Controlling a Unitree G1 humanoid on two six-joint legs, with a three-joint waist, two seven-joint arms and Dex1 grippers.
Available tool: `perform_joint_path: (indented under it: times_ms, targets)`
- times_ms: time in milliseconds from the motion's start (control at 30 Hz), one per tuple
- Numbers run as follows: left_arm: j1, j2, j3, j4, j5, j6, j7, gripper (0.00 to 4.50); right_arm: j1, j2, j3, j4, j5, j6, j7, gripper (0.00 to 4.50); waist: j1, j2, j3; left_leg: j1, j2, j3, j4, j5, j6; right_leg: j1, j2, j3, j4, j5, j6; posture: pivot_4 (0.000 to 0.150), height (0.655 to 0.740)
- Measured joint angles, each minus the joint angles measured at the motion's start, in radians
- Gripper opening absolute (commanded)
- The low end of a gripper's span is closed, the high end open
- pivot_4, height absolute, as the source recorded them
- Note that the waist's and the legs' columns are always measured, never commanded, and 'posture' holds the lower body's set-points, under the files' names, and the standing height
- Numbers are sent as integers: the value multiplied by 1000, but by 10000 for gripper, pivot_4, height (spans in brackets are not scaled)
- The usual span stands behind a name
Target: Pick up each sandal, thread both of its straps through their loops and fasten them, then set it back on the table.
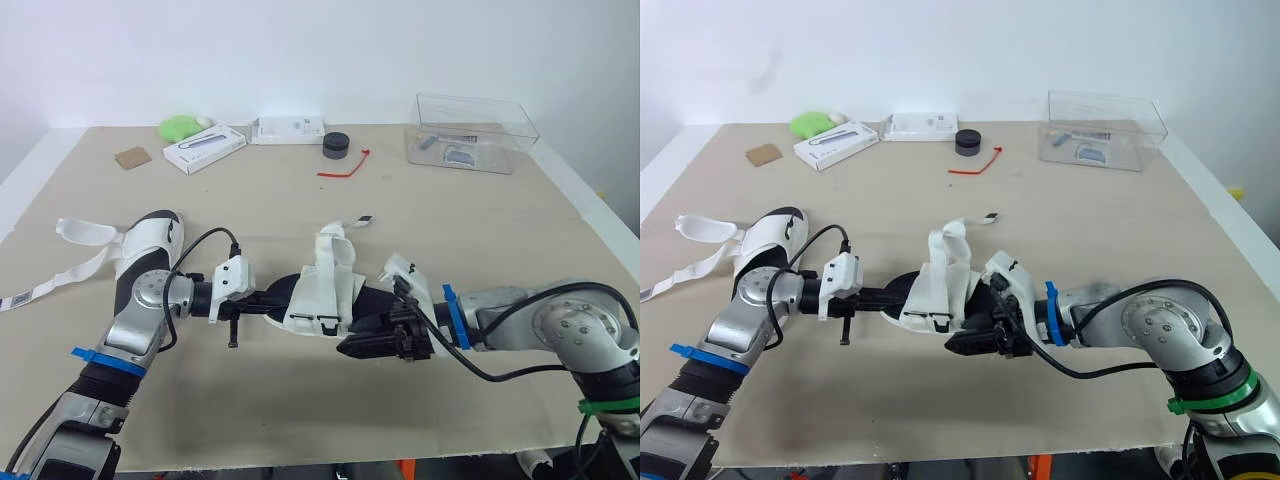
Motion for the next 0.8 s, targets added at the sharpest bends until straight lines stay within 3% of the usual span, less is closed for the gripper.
perform_joint_path:
  times_ms: [167,800]
  targets:
    - [4,0,2,-3,0,1,2,0,-33,27,-3,46,-94,8,73,28014,0,0,0,0,1,0,0,0,0,0,1,0,0,0,0,1500,7400]
    - [16,1,12,-5,1,12,14,0,-51,179,-104,96,-143,146,71,28014,-2,0,0,1,4,0,-1,1,2,-1,5,0,0,3,-5,1500,7400]
